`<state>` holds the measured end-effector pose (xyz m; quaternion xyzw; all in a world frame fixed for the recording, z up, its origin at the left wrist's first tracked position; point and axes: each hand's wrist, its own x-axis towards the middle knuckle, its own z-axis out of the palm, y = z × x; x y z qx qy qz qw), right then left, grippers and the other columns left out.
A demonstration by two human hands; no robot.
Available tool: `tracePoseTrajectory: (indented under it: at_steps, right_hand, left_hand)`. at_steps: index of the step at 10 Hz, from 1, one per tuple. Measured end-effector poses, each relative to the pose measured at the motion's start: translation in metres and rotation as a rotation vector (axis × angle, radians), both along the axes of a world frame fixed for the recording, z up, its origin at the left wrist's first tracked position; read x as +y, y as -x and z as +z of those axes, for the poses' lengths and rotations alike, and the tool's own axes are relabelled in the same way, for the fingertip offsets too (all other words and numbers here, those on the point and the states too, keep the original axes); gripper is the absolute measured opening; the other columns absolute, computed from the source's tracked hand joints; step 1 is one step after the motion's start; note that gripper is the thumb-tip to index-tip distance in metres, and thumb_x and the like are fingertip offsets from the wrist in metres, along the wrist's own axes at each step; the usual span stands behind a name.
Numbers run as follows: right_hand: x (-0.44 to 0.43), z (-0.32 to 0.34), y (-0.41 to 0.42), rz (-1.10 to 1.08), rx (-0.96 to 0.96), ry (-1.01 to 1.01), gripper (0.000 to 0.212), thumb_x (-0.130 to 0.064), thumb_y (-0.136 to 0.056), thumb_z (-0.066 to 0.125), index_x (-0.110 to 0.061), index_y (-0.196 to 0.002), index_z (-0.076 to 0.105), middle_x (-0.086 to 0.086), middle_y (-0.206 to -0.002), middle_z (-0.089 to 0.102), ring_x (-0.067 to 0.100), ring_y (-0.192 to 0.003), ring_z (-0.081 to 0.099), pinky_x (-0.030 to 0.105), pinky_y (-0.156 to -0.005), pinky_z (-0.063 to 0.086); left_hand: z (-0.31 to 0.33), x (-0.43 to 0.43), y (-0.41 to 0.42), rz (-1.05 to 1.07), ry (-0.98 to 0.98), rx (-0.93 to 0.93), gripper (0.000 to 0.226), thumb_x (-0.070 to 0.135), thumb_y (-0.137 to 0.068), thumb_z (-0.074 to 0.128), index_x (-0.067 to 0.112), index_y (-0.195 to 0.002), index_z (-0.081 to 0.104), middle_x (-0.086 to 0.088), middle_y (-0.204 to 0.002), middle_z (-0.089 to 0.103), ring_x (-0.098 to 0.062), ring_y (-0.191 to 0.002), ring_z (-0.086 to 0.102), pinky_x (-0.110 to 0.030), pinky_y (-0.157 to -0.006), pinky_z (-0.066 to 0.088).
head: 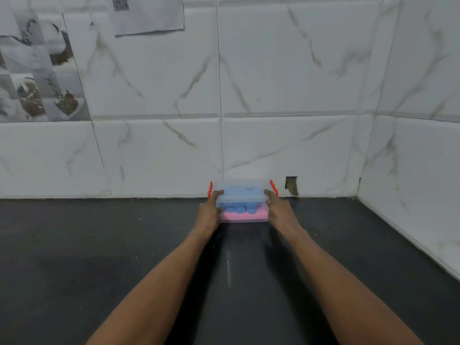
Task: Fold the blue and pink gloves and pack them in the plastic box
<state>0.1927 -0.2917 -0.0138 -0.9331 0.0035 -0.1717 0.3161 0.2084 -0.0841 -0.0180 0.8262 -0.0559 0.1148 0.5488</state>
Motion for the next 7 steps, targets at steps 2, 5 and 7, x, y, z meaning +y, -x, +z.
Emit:
tracePoseTrajectory:
  at_steps: [2,5,7]
  right_hand:
    - [-0.008,-0.004,-0.032,0.01,0.002,0.075,0.049,-0.018,-0.101,0.036,-0.024,-0.15,0.035,0.022,-0.124,0.062,0.034,-0.107,0.062,0.032,-0.093,0.047]
    - [-0.005,0.001,-0.027,-0.013,0.102,0.101,0.061,-0.007,-0.097,0.043,-0.027,-0.152,0.029,0.018,-0.115,0.065,0.027,-0.089,0.065,0.029,-0.081,0.05]
    - [-0.005,0.04,-0.012,0.062,0.29,0.187,0.065,-0.016,-0.101,0.042,-0.026,-0.156,0.009,0.013,-0.1,0.065,0.018,-0.074,0.061,0.03,-0.068,0.049]
  left_hand:
    - [-0.001,0.006,-0.036,-0.046,-0.067,0.051,0.047,0.006,-0.096,0.047,0.038,-0.131,0.05,-0.007,-0.118,0.061,-0.021,-0.1,0.066,-0.043,-0.093,0.056]
    - [0.01,0.01,-0.039,-0.053,-0.295,0.121,0.063,0.001,-0.091,0.042,0.041,-0.14,0.039,-0.003,-0.076,0.056,-0.009,-0.058,0.049,-0.025,-0.06,0.045]
    - [0.046,0.003,-0.017,-0.01,-0.45,0.225,0.075,0.01,-0.099,0.035,0.043,-0.153,-0.004,-0.023,-0.134,0.05,-0.043,-0.117,0.054,-0.047,-0.102,0.042]
